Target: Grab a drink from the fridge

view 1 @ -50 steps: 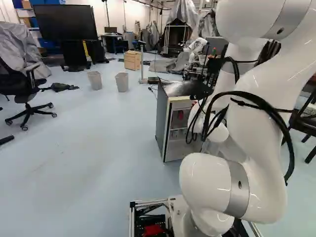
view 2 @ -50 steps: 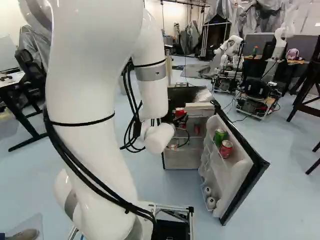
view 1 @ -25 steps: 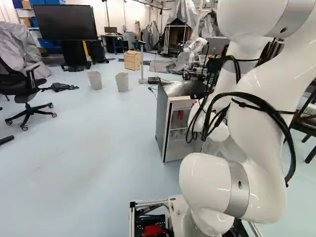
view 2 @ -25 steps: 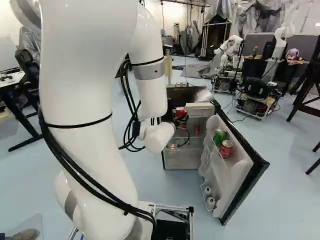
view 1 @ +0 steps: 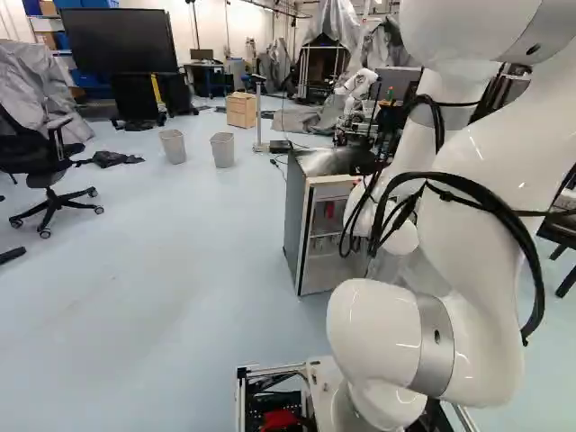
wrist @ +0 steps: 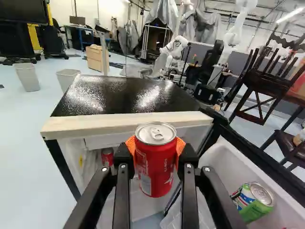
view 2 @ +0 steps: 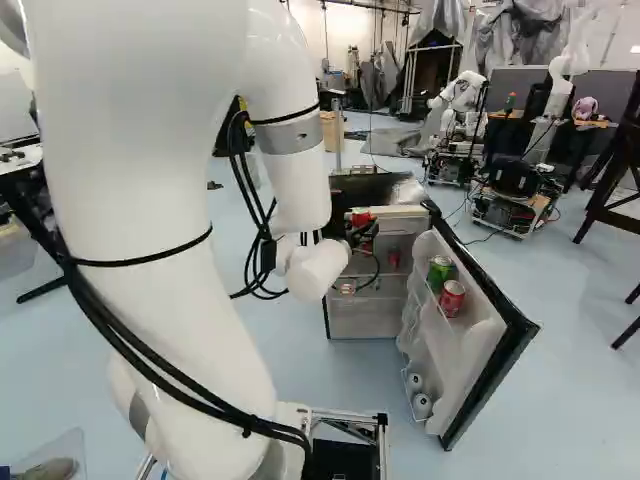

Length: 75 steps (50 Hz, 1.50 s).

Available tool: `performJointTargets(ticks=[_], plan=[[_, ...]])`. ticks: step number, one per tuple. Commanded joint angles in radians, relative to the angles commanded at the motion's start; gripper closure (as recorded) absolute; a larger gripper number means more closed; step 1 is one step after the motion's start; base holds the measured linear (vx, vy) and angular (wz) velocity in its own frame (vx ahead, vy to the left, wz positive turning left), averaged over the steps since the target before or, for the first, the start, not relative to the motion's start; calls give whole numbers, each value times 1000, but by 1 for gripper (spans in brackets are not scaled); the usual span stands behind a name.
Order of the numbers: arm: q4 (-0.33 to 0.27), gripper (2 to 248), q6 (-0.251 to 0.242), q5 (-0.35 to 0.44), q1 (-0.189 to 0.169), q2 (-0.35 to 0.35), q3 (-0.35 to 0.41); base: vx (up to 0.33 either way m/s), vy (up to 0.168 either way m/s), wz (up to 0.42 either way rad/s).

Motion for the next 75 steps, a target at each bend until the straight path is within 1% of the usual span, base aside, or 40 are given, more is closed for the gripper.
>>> performJointTargets(ticks=[7, 26, 51, 75], plan=[[0, 152, 0, 0, 16, -1, -13, 0, 0, 0], [0, 152, 0, 0, 65, -52, -89, 0, 0, 0], [0, 152, 0, 0, 78, -31, -131, 0, 0, 0], [0, 152, 0, 0, 99, -99, -218, 0, 0, 0]])
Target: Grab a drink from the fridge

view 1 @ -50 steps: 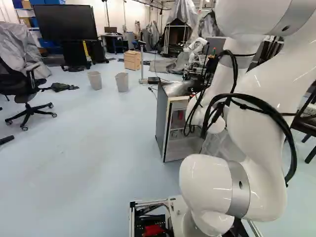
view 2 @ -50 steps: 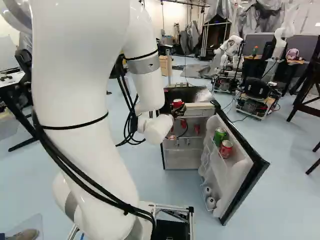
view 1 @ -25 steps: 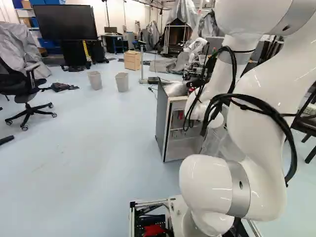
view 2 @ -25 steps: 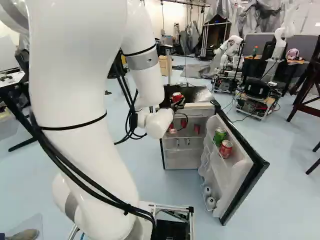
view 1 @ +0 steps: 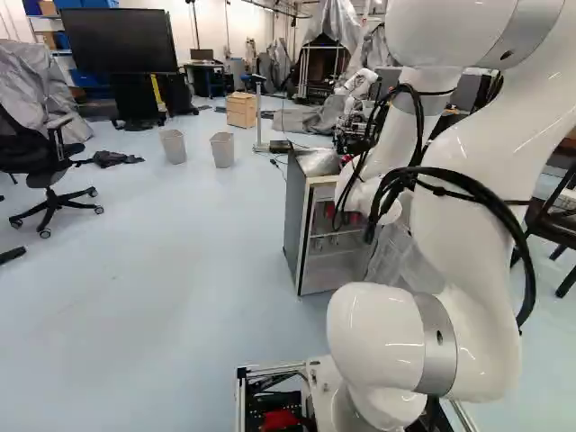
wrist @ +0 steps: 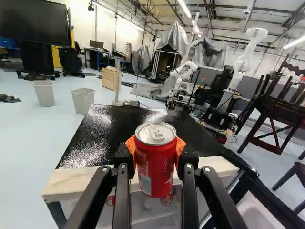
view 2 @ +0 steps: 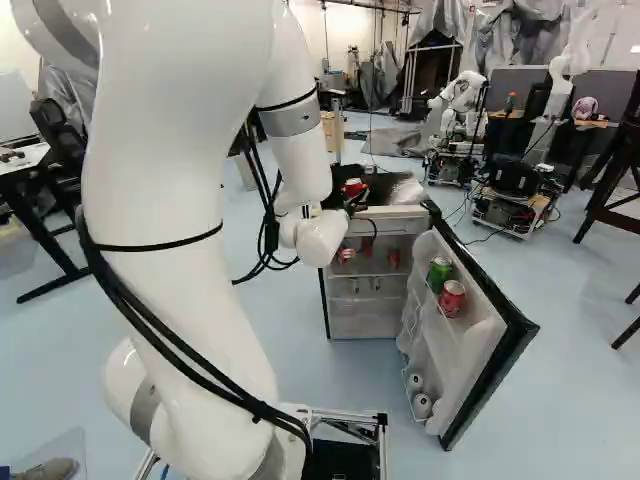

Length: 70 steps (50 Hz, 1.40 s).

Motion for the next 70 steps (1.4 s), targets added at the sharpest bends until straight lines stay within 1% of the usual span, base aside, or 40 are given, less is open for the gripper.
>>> performJointTargets(ticks=[44, 56, 62, 70], plan=[[0, 152, 0, 0, 53, -131, -163, 0, 0, 0], [0, 152, 0, 0, 58, -142, -177, 0, 0, 0], [0, 152, 32, 0, 58, -143, -178, 0, 0, 0], [0, 152, 109, 0, 58, -143, -178, 0, 0, 0]])
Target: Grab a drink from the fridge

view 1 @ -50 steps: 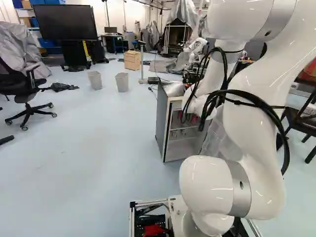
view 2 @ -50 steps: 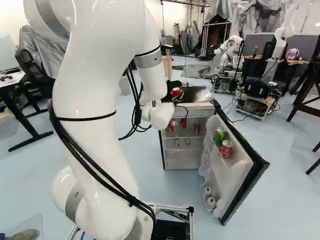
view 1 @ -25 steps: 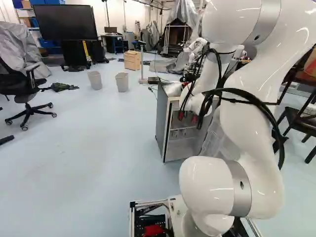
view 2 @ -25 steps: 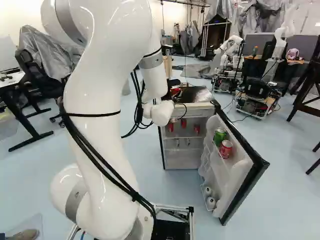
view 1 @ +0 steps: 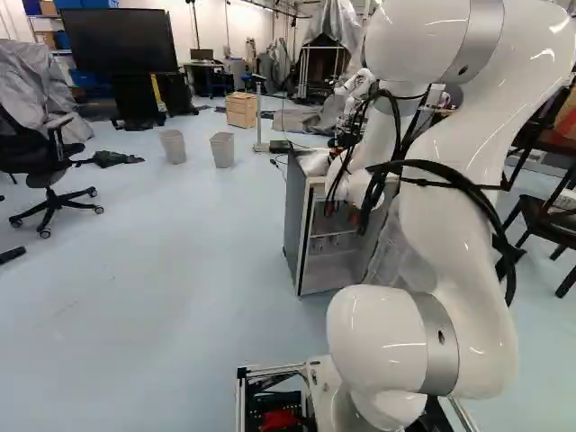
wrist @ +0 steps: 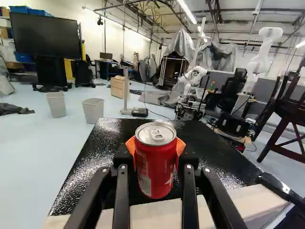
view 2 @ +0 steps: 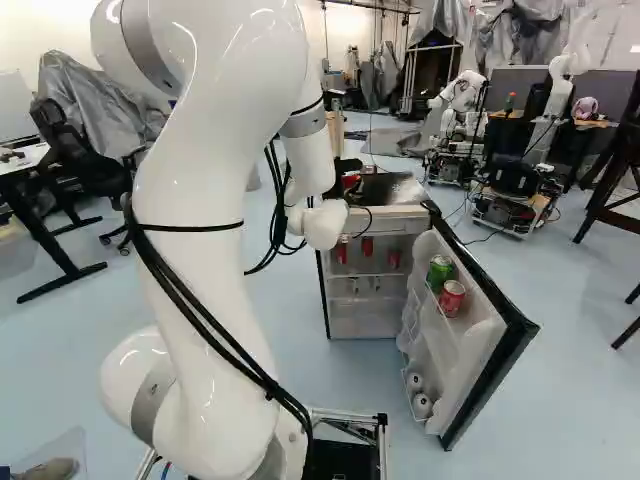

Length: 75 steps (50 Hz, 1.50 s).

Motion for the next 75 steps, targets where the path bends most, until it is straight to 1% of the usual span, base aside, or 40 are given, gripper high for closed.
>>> performJointTargets(ticks=[5, 12, 46, 62, 63, 67, 68, 72, 73, 75], plan=[[0, 152, 38, 0, 0, 0, 0, 0, 0, 0], [0, 152, 55, 0, 0, 0, 0, 0, 0, 0], [0, 152, 58, 0, 0, -34, -2, 0, 0, 0], [0, 152, 58, 0, 0, -37, -2, 0, 0, 0], [0, 136, 58, 0, 0, -37, -2, 0, 0, 0], [0, 136, 58, 0, 0, -37, -2, 0, 0, 0], [0, 104, 58, 0, 0, -37, -2, 0, 0, 0], [0, 104, 58, 0, 0, -37, -2, 0, 0, 0], [0, 70, 58, 0, 0, -37, -2, 0, 0, 0], [0, 70, 58, 0, 0, -37, -2, 0, 0, 0]])
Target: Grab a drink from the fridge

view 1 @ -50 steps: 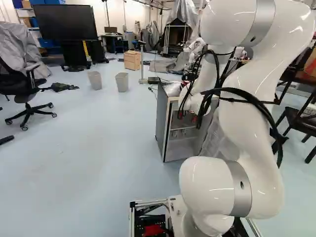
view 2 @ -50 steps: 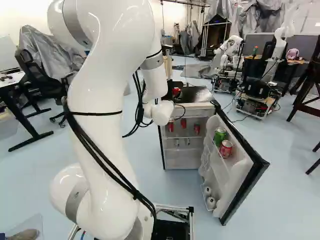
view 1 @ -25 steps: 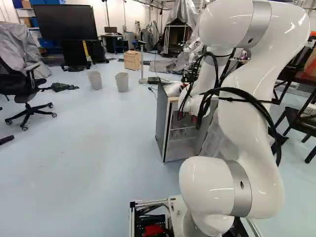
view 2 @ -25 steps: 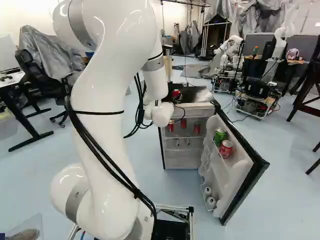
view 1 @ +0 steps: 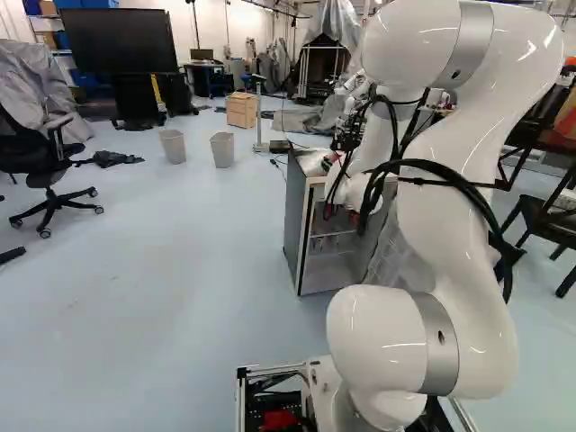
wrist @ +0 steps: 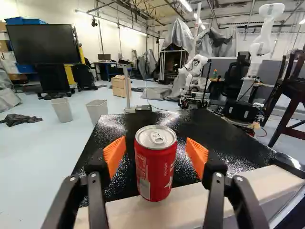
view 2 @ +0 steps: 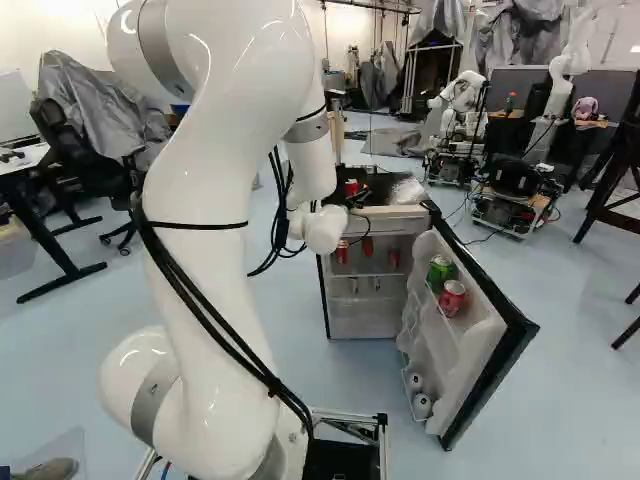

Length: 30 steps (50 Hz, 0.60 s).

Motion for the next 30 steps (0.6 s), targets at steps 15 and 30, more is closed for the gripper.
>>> performJointTargets(ticks=[15, 30], plan=[[0, 3, 0, 0, -1, 37, 48, 0, 0, 0], [0, 3, 0, 0, -8, 122, 133, 0, 0, 0]])
